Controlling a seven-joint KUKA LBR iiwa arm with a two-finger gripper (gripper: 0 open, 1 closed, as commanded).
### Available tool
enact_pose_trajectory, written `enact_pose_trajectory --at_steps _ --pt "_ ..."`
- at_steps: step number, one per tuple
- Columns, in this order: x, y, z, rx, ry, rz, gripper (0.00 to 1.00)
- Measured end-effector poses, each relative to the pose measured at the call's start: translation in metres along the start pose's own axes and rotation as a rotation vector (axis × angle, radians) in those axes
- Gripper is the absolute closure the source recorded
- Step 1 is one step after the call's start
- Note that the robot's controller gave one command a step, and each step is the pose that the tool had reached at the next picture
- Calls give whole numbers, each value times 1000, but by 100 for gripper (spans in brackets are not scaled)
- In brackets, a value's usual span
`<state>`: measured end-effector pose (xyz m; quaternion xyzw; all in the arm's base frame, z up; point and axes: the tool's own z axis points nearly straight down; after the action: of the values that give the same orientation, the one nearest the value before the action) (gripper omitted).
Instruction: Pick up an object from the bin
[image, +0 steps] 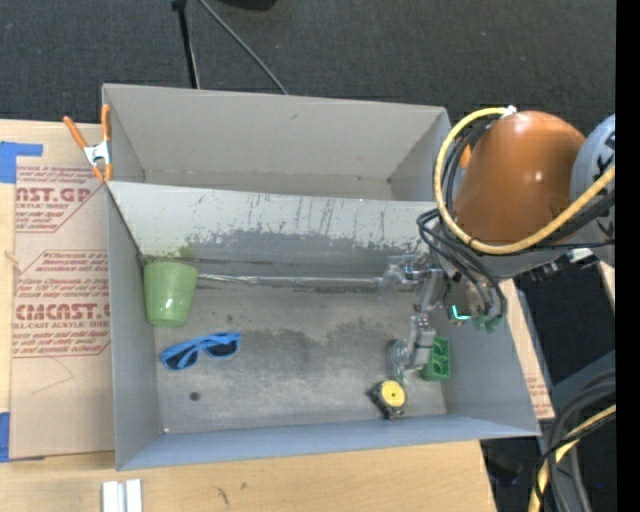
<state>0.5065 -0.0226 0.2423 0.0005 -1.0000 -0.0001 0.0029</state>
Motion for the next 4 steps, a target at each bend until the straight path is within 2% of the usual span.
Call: enact_pose_trajectory --at_steps 1,2,3,4 --pt "-9 -95 149 0 -1 127 0" --pt "-2 -132 169 0 -4 279 0" --pt "-3 -131 168 -1 -6 278 100" --pt "13 -121 45 0 -15 281 100"
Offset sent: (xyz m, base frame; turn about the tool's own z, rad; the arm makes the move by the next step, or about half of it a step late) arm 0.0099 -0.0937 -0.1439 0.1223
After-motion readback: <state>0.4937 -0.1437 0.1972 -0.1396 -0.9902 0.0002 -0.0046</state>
